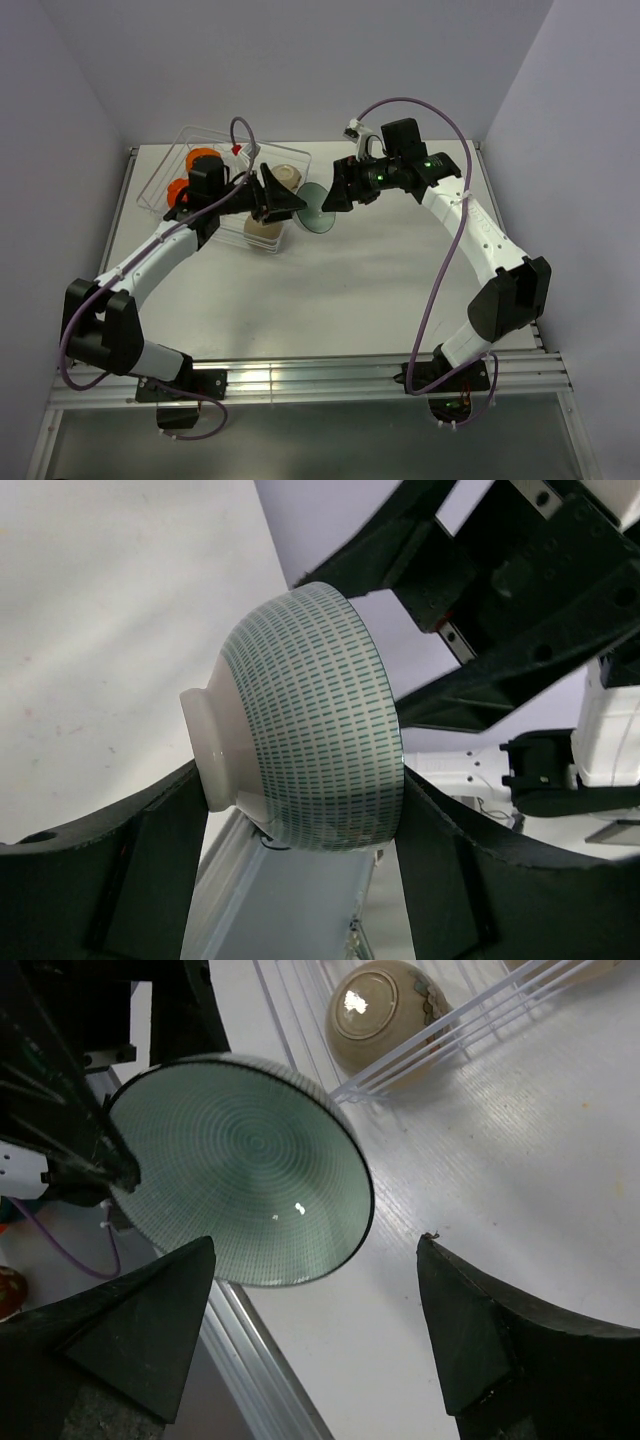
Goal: Load the bowls into the dish rack
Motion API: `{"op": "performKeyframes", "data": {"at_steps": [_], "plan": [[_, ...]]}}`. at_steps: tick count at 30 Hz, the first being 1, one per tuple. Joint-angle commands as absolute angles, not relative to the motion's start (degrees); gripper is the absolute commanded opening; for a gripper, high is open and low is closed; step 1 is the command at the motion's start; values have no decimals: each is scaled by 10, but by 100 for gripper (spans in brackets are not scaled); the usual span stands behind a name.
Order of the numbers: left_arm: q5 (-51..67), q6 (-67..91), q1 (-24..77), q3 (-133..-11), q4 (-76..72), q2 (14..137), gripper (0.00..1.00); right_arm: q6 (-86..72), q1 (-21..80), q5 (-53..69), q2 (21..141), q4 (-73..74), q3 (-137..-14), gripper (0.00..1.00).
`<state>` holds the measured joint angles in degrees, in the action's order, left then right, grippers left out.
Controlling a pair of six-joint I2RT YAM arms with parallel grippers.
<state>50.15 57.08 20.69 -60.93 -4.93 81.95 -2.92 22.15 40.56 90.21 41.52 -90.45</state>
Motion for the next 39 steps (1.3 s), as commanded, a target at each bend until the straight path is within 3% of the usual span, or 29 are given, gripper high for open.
{"op": "performKeyframes", "data": {"at_steps": [1,8,16,26,39], "plan": [[496,531,187,-621,-64,826,0,-27,227,401,889,407,-936,89],[487,414,135,-699,38,870,0,-12,225,388,880,425,-942,91],[316,177,97,-888,284,940,0,-6,225,381,878,440,-944,91],[107,28,92,-960,334,973,0,11,225,373,885,447,-947,91],[4,-41,113,-970,346,1026,0,18,225,366,889,448,-938,91]]}}
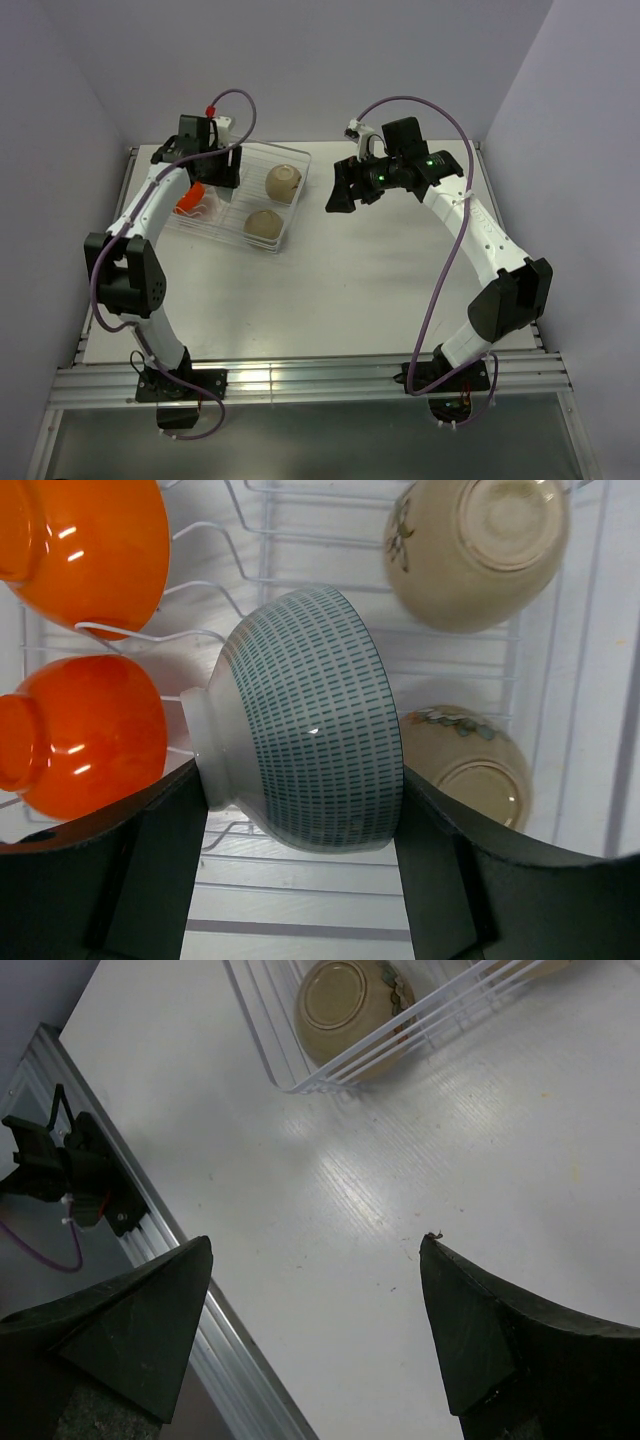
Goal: Load the bowls into the dish rack
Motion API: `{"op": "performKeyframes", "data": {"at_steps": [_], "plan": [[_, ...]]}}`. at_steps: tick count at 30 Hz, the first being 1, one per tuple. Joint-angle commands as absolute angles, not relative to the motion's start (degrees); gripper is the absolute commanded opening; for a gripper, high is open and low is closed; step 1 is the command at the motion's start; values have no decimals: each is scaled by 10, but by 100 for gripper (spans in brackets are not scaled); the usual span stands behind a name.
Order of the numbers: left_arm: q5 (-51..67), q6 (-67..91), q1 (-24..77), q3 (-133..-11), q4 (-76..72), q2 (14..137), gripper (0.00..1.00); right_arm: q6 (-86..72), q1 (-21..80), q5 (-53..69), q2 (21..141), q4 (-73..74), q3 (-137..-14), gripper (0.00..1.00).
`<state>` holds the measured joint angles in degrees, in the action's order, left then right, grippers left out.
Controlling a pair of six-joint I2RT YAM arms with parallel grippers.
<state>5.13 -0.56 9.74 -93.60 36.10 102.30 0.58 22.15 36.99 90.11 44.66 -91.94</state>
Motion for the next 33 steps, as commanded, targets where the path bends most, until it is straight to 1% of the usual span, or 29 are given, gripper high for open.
{"op": "performKeyframes", "data": {"at_steps": [1,18,23,33], "plan": [[3,-49,117,-973,349,1034,0,18,225,365,892,450,-938,91],[-175,-105,188,-1012,340,1109,0,28,225,358,889,447,-915,91],[-202,-120,194,-1019,335,1129,0,31,224,354,885,447,-909,91],[-208,-132,200,-1022,326,1150,0,32,216,359,885,448,-904,91]]}}
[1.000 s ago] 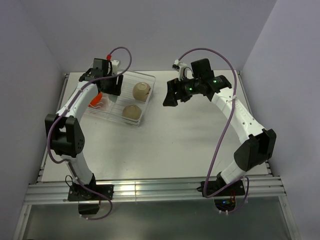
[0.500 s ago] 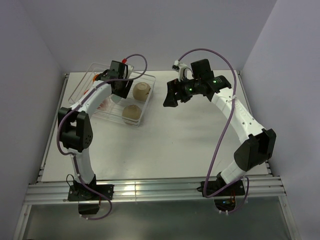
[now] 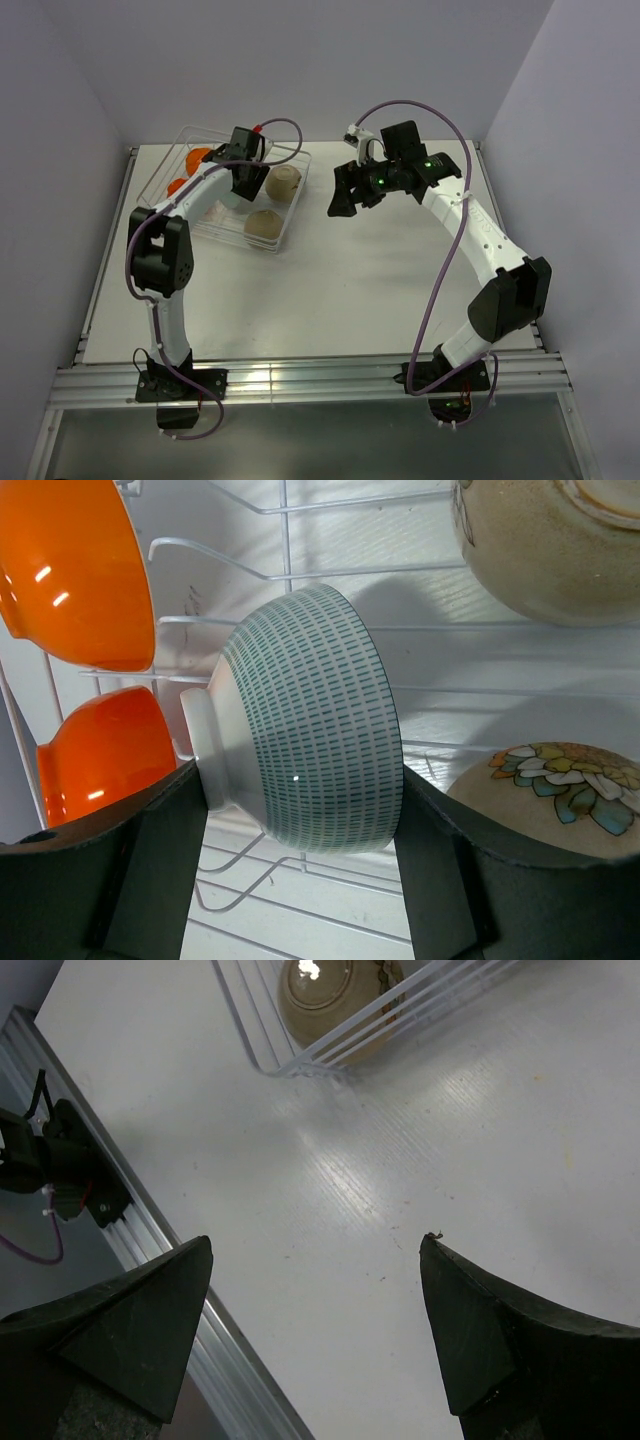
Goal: Load the bowls into the dish rack
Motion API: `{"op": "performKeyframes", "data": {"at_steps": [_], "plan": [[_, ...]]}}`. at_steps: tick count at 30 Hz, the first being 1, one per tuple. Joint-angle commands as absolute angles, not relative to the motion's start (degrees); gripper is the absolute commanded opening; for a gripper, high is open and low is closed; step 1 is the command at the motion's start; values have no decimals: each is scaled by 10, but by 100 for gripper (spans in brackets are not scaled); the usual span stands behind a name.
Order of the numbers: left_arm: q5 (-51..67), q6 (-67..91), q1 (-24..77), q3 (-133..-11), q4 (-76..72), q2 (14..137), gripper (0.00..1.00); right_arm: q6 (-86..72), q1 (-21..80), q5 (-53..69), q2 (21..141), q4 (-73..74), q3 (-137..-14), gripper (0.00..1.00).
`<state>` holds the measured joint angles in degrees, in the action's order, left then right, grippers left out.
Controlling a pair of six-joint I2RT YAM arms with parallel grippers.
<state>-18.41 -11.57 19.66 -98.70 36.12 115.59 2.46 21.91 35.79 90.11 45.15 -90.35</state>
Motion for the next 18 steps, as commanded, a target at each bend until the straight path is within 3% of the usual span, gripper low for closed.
{"op": "performKeyframes", "data": {"at_steps": [1,18], "plan": [[-209,-133,201,-1021,325,1152,0,32,215,359,887,449,-904,91],[-221,-139,210,-1018,309,1173,5,36,208,359,883,450,-896,91]]}}
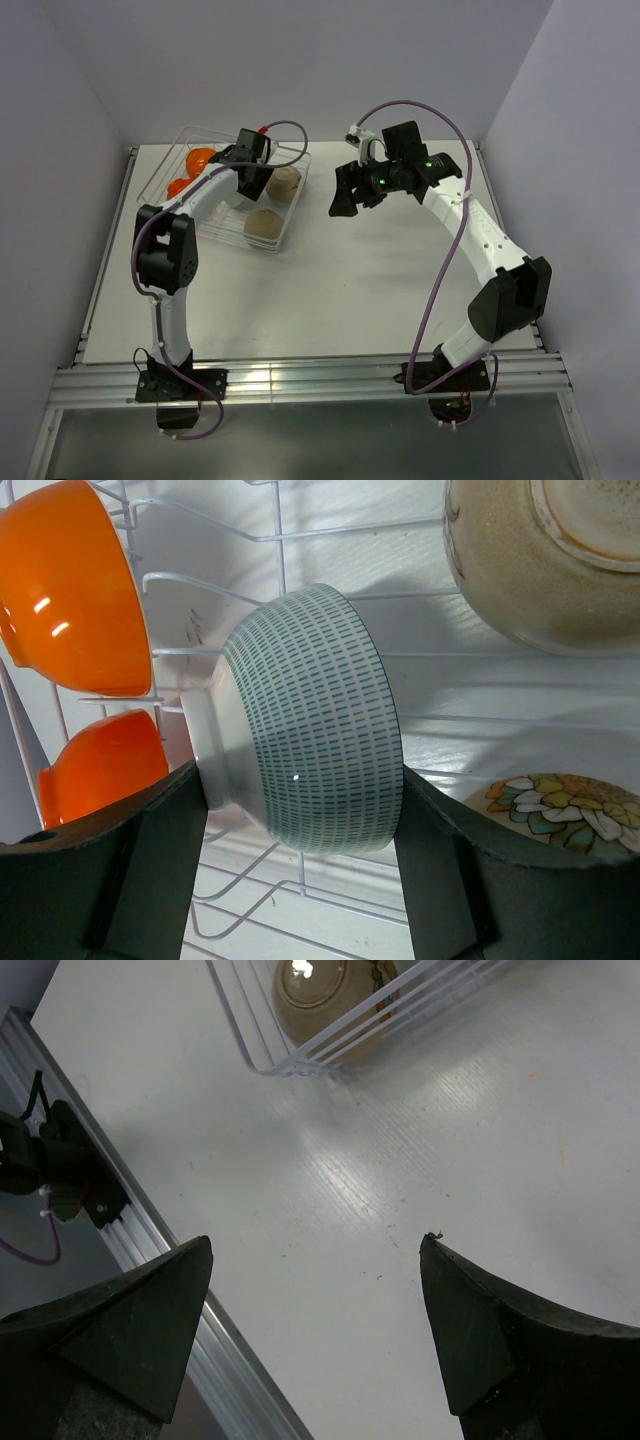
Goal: Load the bowls into the dish rack
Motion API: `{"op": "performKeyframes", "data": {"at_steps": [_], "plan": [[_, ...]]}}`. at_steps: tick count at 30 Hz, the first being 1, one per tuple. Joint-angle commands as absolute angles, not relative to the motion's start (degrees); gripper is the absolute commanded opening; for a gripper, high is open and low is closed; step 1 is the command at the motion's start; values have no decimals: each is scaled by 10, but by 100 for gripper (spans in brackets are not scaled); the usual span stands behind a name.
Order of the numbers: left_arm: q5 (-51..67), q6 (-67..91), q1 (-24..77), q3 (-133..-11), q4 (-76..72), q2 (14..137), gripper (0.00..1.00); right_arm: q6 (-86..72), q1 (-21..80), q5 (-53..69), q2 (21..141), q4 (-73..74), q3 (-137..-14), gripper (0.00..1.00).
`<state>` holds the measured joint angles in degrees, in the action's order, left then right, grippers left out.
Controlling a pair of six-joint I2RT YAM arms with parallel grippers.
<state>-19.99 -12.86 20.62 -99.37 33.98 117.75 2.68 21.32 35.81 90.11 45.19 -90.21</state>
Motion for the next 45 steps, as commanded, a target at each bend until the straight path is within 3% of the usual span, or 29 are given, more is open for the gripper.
{"op": "performKeyframes", "data": {"at_steps": [1,7,10,11,13,15,17,18,25,45], "plan": [[-221,-138,211,-1019,308,1174,6,36,207,359,883,450,-896,91],[-214,-138,211,-1018,312,1179,21,38,206,357,883,452,-893,91],[-209,-137,212,-1019,315,1179,33,38,204,355,882,453,-893,91],[-206,-136,212,-1019,316,1179,42,38,204,356,883,454,-894,91],[-200,-135,212,-1020,319,1179,48,39,204,355,883,455,-895,91],[-193,-132,212,-1020,321,1179,64,39,202,356,885,455,-896,91],[-186,-130,212,-1020,322,1179,69,38,202,357,886,455,-897,91],[-182,-128,212,-1020,322,1179,79,38,202,358,886,454,-898,91],[-174,-131,212,-1017,316,1172,91,38,201,359,892,454,-900,91],[-127,-134,216,-1027,332,1165,95,37,200,359,897,453,-902,91]]}}
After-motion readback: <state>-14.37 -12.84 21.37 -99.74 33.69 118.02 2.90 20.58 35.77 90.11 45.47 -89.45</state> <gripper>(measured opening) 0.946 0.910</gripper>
